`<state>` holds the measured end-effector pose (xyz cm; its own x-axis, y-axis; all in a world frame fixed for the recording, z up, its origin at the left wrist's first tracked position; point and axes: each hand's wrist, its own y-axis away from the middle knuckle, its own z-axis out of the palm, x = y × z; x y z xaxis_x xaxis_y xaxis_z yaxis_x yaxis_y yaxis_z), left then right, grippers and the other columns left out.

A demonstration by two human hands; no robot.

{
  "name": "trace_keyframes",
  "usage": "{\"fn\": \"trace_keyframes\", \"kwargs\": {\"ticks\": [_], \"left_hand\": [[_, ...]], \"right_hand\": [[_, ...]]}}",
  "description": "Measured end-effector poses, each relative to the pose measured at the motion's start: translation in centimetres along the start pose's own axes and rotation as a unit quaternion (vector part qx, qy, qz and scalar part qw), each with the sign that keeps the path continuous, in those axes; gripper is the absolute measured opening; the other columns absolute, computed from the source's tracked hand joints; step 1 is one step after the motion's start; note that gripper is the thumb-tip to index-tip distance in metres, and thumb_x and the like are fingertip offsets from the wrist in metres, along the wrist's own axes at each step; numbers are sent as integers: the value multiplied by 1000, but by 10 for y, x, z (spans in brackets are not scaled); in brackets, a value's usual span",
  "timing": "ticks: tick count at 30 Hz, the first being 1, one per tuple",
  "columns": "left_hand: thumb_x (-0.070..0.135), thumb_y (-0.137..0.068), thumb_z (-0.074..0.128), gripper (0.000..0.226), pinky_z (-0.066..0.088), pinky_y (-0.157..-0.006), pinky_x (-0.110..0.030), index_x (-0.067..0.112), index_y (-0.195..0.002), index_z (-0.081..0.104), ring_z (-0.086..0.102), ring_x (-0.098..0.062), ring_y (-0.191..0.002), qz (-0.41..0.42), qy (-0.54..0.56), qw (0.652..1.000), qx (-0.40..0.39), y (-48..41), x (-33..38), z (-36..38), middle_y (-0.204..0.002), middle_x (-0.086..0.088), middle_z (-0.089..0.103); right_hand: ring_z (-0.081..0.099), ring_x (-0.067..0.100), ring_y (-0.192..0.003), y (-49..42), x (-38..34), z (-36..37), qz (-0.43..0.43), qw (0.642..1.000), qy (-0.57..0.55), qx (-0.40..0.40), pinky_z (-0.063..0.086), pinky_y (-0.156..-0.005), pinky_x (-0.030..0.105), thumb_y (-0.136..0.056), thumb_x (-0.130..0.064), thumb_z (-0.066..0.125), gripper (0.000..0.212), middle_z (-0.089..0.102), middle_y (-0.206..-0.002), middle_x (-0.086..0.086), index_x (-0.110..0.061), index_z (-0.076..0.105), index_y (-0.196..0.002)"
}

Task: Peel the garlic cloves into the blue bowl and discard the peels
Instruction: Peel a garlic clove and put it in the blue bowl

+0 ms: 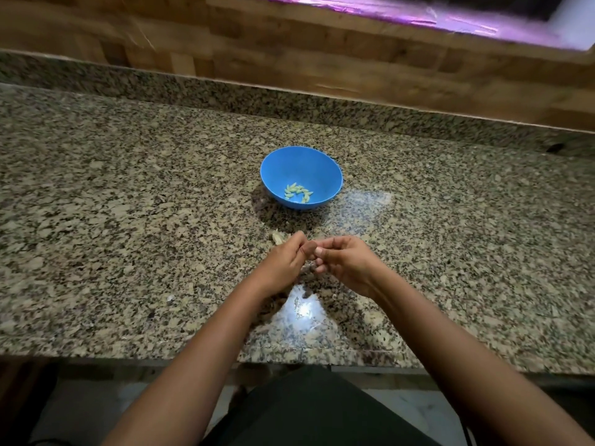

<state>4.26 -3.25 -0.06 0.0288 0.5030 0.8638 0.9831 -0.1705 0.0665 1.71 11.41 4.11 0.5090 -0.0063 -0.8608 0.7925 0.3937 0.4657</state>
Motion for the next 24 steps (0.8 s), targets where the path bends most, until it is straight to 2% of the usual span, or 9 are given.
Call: {"fn": "trace_keyframes", "kwargs": {"ticks": [5,9,13,15,17,18,20,22,24], "left_hand": [[33,-100,38,22,45,-63,-39,27,-79,41,50,-17,-68,15,61,998,-13,1,3,3,-76,1,49],[30,-100,37,17,45,-52,-21,19,-98,49,51,-14,-63,5,118,992,-42,1,16,-3,-80,-2,51],[27,-101,35,24,40,-46,-22,19,-82,48,47,-9,-48,5,190,981,-30,0,27,-8,-56,10,45],[27,-101,35,26,41,-44,-24,19,-81,49,41,-4,-41,-27,233,971,-33,-2,27,-6,-53,8,38],[28,-101,35,24,42,-44,-23,21,-86,52,38,-1,-39,-62,258,963,-47,-1,28,-3,-56,4,34],[28,-101,35,23,43,-45,-23,22,-87,51,40,-1,-41,-61,247,966,-42,-1,28,-1,-59,4,36],[28,-101,36,21,44,-49,-22,23,-85,49,47,-1,-47,-26,194,981,-5,-1,27,2,-67,5,45],[25,-101,37,22,42,-52,-19,23,-81,46,49,-2,-54,24,119,992,42,-3,24,2,-70,5,50],[26,-101,37,26,41,-53,-23,23,-77,46,49,-8,-55,39,70,994,73,-4,20,4,-66,3,51]], "right_hand": [[57,15,-58,12,-8,-9,21,990,128,-53,51,-53,21,-93,-1,47,13,61,-73,12,1,58,-86],[51,13,-58,17,-13,-9,-1,983,169,-67,45,-54,24,-94,-5,47,13,57,-70,7,-3,55,-85],[45,12,-54,19,-5,-4,-102,977,188,-8,44,-49,25,-93,-6,52,13,49,-64,5,-1,56,-82],[45,10,-55,16,5,-3,-196,929,310,55,43,-50,26,-93,-10,54,14,51,-64,6,0,60,-84],[42,6,-56,14,12,-4,-263,843,460,92,40,-55,28,-92,-11,55,14,55,-67,6,-2,61,-83],[42,5,-56,12,16,-5,-265,835,472,96,39,-55,28,-92,-11,54,14,55,-67,5,-4,61,-81],[43,6,-52,13,14,-2,-206,915,335,86,39,-49,25,-94,-10,51,17,51,-63,3,-6,59,-78],[41,8,-47,12,9,6,-83,993,75,40,34,-44,20,-95,-8,44,22,47,-60,1,-7,55,-77],[40,8,-45,11,7,8,-28,999,-28,19,33,-41,18,-96,-7,42,23,46,-59,1,-7,54,-77]]}}
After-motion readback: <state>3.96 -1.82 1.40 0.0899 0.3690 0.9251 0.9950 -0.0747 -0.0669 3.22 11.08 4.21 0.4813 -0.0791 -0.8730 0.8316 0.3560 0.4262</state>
